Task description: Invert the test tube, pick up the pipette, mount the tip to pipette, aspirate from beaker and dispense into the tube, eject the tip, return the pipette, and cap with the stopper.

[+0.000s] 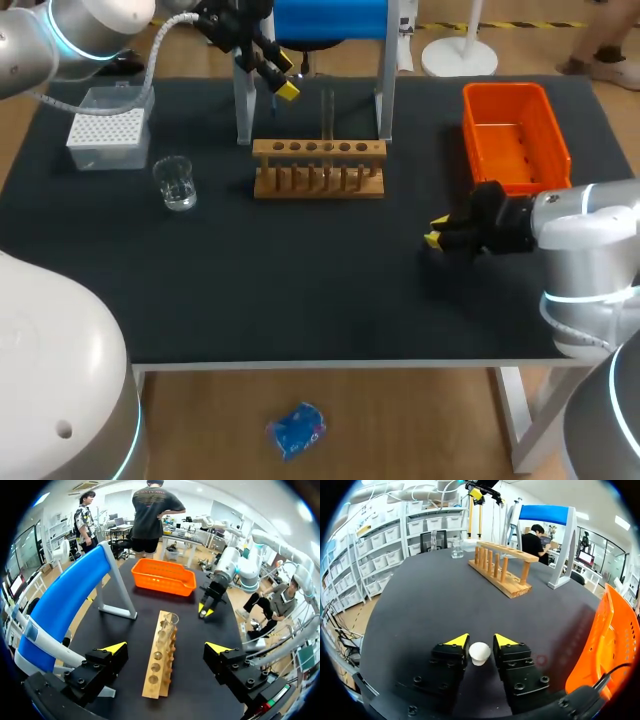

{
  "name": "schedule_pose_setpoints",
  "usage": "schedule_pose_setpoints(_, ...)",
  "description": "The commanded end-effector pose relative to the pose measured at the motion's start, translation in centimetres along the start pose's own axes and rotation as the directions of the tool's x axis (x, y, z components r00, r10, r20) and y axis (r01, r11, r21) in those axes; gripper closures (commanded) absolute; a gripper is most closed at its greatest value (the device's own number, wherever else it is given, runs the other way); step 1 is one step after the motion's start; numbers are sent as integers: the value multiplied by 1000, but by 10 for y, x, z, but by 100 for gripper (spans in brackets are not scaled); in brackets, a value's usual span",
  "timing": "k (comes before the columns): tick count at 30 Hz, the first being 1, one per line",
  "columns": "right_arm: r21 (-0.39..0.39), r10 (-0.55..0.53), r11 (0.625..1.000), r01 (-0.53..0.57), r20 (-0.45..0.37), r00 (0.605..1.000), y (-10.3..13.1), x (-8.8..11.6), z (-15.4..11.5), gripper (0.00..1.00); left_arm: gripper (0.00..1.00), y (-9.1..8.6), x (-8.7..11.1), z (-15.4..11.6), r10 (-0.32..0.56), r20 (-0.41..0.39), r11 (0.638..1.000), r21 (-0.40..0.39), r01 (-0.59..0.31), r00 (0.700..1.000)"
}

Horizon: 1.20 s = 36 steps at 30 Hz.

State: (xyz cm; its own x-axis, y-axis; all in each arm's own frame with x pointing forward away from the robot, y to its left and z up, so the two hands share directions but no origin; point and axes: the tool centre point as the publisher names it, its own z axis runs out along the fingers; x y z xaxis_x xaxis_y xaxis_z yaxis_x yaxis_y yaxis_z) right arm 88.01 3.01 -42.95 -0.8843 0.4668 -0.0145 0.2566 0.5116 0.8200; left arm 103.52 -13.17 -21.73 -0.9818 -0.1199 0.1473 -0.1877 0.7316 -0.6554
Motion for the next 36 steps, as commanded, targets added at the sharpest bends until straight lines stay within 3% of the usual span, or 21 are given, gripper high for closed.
schedule_pose_setpoints(1, -3, 0, 1000, 0, 6, 1000, 0, 1, 0, 78, 0, -1, 0, -2, -2, -4, 1000, -6, 2, 1000)
schedule_pose_setpoints(7, -1, 2, 1000, -2, 8, 1000, -1, 1, -1, 85, 0, -1, 0, -2, -2, -4, 1000, -6, 2, 1000)
schedule_pose_setpoints(9, -1, 2, 1000, -2, 8, 1000, -1, 1, -1, 100, 0, -1, 0, -2, -2, -4, 1000, -6, 2, 1000)
schedule_pose_setpoints(14, -3, 1, 1000, -1, 4, 1000, 0, 3, -3, 100, 0, -1, 0, -2, -2, -4, 1000, -6, 2, 1000)
schedule_pose_setpoints(15, -3, 1, 1000, -1, 2, 1000, 0, 4, -3, 89, 0, -1, 0, -2, -2, -4, 1000, -6, 2, 1000)
schedule_pose_setpoints(17, -4, 2, 1000, -2, -7, 1000, 0, 5, -3, 25, 0, -1, 0, -2, -2, -4, 1000, -6, 2, 1000)
schedule_pose_setpoints(18, -3, 1, 1000, -1, -8, 1000, 0, 5, -3, 9, 0, -1, 0, -2, -2, -4, 1000, -6, 2, 1000)
schedule_pose_setpoints(20, -3, 0, 1000, -1, -8, 1000, 0, 5, -3, 1, 0, -1, 0, -2, -2, -4, 1000, -6, 2, 1000)
schedule_pose_setpoints(24, -4, 0, 1000, 0, -5, 1000, 0, 6, -5, 8, 0, -1, 0, -2, -2, -4, 1000, -6, 2, 1000)
schedule_pose_setpoints(25, -6, 1, 1000, -1, -2, 1000, 0, 6, -6, 15, 0, -1, 0, -2, -2, -4, 1000, -6, 2, 1000)
schedule_pose_setpoints(27, -6, 1, 1000, -1, 1, 1000, 0, 5, -7, 51, 0, -1, 0, -2, -2, -4, 1000, -6, 2, 1000)
schedule_pose_setpoints(36, -3, 8, 1000, -8, 9, 1000, -1, 7, -12, 53, 0, -1, 0, -2, -2, -4, 1000, -6, 2, 1000)
